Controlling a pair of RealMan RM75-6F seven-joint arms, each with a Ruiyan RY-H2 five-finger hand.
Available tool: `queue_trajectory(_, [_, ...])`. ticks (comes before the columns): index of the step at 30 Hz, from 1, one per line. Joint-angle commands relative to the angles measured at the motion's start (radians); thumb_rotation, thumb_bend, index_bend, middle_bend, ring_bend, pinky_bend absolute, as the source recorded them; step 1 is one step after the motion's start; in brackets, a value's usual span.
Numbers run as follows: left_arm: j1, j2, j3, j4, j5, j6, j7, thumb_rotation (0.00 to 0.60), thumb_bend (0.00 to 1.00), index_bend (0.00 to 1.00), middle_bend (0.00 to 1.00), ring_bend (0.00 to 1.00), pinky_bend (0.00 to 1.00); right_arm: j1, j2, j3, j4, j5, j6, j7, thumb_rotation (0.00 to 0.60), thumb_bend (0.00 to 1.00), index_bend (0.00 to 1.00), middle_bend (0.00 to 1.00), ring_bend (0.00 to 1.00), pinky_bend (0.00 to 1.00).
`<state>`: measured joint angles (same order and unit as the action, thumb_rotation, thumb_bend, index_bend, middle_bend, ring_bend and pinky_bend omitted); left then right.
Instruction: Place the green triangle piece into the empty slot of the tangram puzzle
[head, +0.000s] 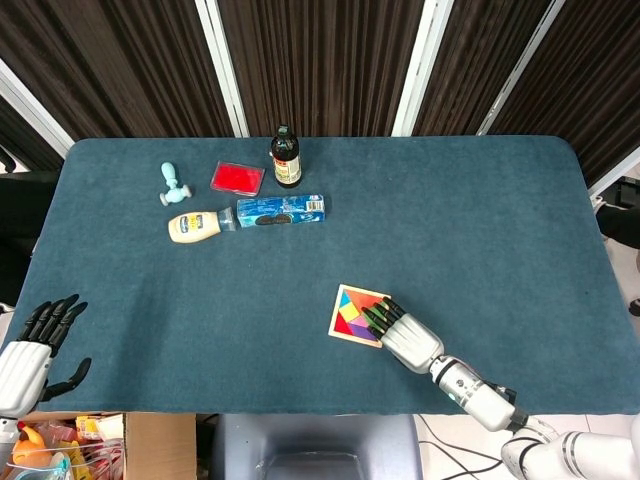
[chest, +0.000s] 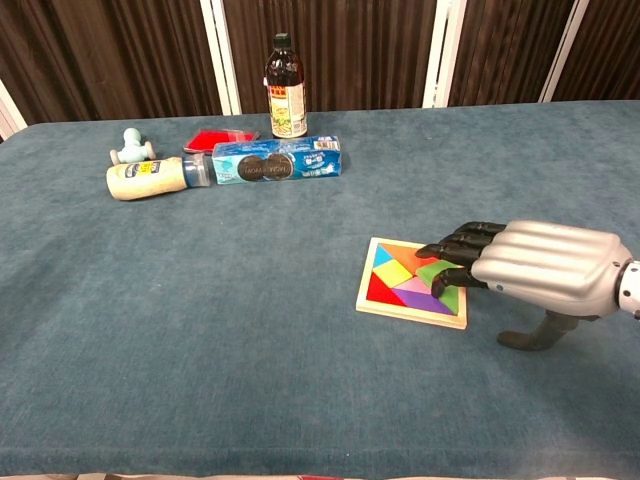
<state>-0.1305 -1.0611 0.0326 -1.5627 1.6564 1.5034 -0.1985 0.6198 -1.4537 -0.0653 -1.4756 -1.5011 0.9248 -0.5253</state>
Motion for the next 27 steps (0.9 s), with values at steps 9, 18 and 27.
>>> queue_trajectory(9, [0.012, -0.005, 0.01, 0.006, 0.01, 0.015, 0.001, 0.6, 0.41, 0.0, 0.0, 0.0, 0.02, -0.017, 0.029, 0.002, -0.001, -0.039, 0.052, 0.085, 0.6, 0.46, 0.31, 0.0, 0.0, 0.0])
queue_trajectory(18, [0.01, -0.008, 0.005, 0.009, 0.021, 0.028, -0.001, 0.6, 0.41, 0.0, 0.0, 0.0, 0.02, -0.183, 0.123, 0.005, -0.093, -0.03, 0.323, 0.195, 0.6, 0.33, 0.04, 0.0, 0.0, 0.0])
queue_trajectory(27, [0.011, -0.034, 0.002, 0.034, 0.037, 0.047, 0.018, 0.6, 0.41, 0.0, 0.0, 0.0, 0.01, -0.419, 0.247, -0.001, -0.257, 0.001, 0.646, 0.176, 0.6, 0.21, 0.0, 0.0, 0.0, 0.0])
